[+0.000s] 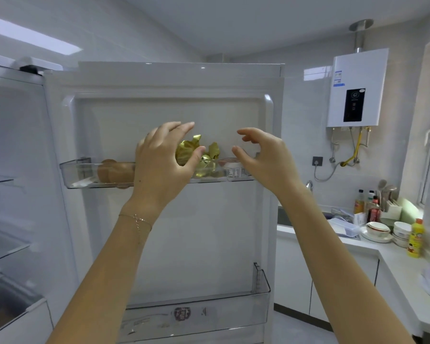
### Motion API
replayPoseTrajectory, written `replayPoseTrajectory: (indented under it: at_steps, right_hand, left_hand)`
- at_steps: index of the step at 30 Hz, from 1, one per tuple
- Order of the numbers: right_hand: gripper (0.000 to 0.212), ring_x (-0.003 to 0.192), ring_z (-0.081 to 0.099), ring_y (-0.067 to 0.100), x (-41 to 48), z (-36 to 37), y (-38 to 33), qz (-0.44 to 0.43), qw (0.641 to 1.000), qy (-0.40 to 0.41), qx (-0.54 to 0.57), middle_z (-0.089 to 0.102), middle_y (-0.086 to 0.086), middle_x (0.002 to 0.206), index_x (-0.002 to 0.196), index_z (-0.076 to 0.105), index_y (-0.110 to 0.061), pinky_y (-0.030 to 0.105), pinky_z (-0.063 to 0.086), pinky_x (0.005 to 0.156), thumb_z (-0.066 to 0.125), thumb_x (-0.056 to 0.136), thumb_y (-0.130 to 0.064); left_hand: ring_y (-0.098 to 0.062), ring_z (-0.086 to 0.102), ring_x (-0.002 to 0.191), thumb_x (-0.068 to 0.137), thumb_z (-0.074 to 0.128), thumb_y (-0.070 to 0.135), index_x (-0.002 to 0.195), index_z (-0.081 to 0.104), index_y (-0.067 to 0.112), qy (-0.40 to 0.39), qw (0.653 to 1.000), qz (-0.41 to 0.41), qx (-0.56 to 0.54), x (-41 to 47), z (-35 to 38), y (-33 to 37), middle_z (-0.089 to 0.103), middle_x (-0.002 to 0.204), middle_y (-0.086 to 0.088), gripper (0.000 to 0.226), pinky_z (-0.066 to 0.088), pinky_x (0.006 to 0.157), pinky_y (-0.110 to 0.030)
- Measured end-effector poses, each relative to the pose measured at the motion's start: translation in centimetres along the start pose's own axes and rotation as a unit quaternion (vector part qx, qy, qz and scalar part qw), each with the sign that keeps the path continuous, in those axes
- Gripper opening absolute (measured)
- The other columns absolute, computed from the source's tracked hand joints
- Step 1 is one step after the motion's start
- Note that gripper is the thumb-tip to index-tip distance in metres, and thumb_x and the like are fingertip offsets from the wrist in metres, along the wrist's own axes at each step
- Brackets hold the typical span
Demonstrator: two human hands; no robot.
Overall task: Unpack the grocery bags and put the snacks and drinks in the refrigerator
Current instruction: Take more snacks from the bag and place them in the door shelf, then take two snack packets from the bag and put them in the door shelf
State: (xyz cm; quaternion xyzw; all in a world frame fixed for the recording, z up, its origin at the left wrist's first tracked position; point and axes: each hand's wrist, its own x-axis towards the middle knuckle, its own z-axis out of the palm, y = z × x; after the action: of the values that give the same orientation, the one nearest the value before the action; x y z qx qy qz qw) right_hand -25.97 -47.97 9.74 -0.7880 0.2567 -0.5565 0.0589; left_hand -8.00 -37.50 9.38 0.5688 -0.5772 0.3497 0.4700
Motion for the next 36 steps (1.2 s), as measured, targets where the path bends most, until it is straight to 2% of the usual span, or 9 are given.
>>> replayPoseTrajectory:
  at_steps: [2,4,9,12,14,17,25,31,36]
  right_hand:
    - [0.044,0.114,0.057,0.015,-0.9,-0.9,0.3,-0.017,0.999,0.020,-0.020,0.065,-0.003,0.119,0.130,0.059,-0.020,0.031,0.047,0.095,0.067,0.088,-0.034]
    - [0.050,0.119,0.054,0.018,-1.9,-2.1,1.0,-0.036,0.997,0.033,-0.058,0.062,-0.002,0.126,0.133,0.056,-0.019,0.036,0.045,0.099,0.067,0.087,-0.036]
    - [0.065,0.134,0.039,0.021,-4.6,-7.2,4.6,-0.030,0.983,0.044,-0.173,0.052,0.000,0.140,0.143,0.045,-0.023,0.047,0.037,0.107,0.057,0.084,-0.048]
    - [0.072,0.145,0.023,0.025,-5.9,-10.7,7.3,-0.003,0.975,0.015,-0.223,0.036,0.003,0.153,0.148,0.034,-0.029,0.054,0.024,0.115,0.059,0.083,-0.049]
    - [0.075,0.148,0.012,0.025,-6.8,-13.4,9.5,0.013,0.968,0.011,-0.252,0.025,0.001,0.158,0.150,0.026,-0.033,0.053,0.013,0.119,0.062,0.086,-0.046]
    - [0.078,0.149,0.004,0.024,-8.2,-18.1,13.0,0.041,0.956,0.015,-0.291,0.015,-0.002,0.161,0.152,0.019,-0.037,0.050,0.005,0.118,0.061,0.087,-0.047]
    - [0.078,0.148,0.004,0.024,-15.6,-29.8,24.0,0.164,0.908,-0.006,-0.384,0.014,-0.004,0.161,0.151,0.016,-0.040,0.048,0.004,0.118,0.059,0.086,-0.050]
    - [0.077,0.149,0.003,0.025,-21.9,-36.2,31.3,0.272,0.865,-0.039,-0.420,0.012,-0.003,0.161,0.152,0.014,-0.038,0.050,0.007,0.119,0.054,0.088,-0.054]
    - [0.077,0.149,0.001,0.022,-25.0,-41.2,37.3,0.344,0.829,-0.048,-0.438,0.010,-0.004,0.162,0.152,0.010,-0.041,0.048,0.005,0.119,0.053,0.089,-0.055]
  left_hand:
    - [-0.025,0.044,0.130,0.087,0.046,0.056,0.132,0.056,0.024,0.005,1.000,0.027,0.013,0.1,0.6,1.5,0.053,0.136,-0.003,0.057,0.031,0.108,-0.050]
    - [-0.028,0.037,0.137,0.088,0.045,0.056,0.134,0.055,0.023,0.009,0.998,0.056,0.016,-0.1,1.7,3.3,0.048,0.143,-0.006,0.058,0.023,0.113,-0.054]
    - [-0.032,0.026,0.144,0.090,0.039,0.061,0.140,0.047,0.023,-0.017,0.992,0.114,0.055,-0.7,6.3,9.2,0.039,0.151,-0.008,0.064,0.014,0.114,-0.059]
    - [-0.034,0.014,0.147,0.088,0.033,0.064,0.147,0.036,0.025,-0.047,0.988,0.136,0.057,-0.6,9.7,13.4,0.027,0.157,-0.010,0.071,0.008,0.115,-0.061]
    - [-0.033,0.005,0.148,0.088,0.029,0.066,0.151,0.027,0.026,-0.065,0.985,0.151,0.060,-0.6,12.2,16.3,0.017,0.160,-0.010,0.074,0.004,0.116,-0.060]
    - [-0.031,-0.002,0.149,0.087,0.028,0.067,0.153,0.019,0.029,-0.084,0.984,0.155,0.036,-0.9,16.2,20.7,0.008,0.162,-0.008,0.077,0.000,0.117,-0.058]
    - [-0.030,0.004,0.149,0.089,0.034,0.065,0.152,0.024,0.030,-0.155,0.971,0.157,-0.091,-6.4,28.9,32.5,0.014,0.161,-0.005,0.073,0.003,0.116,-0.058]
    - [-0.027,0.004,0.149,0.088,0.033,0.067,0.151,0.026,0.032,-0.239,0.941,0.173,-0.168,-11.5,37.3,42.1,0.017,0.161,-0.002,0.073,0.004,0.117,-0.056]
    - [-0.026,0.006,0.149,0.087,0.032,0.068,0.151,0.025,0.034,-0.272,0.917,0.192,-0.221,-13.7,43.9,49.0,0.019,0.160,0.000,0.073,0.005,0.118,-0.054]
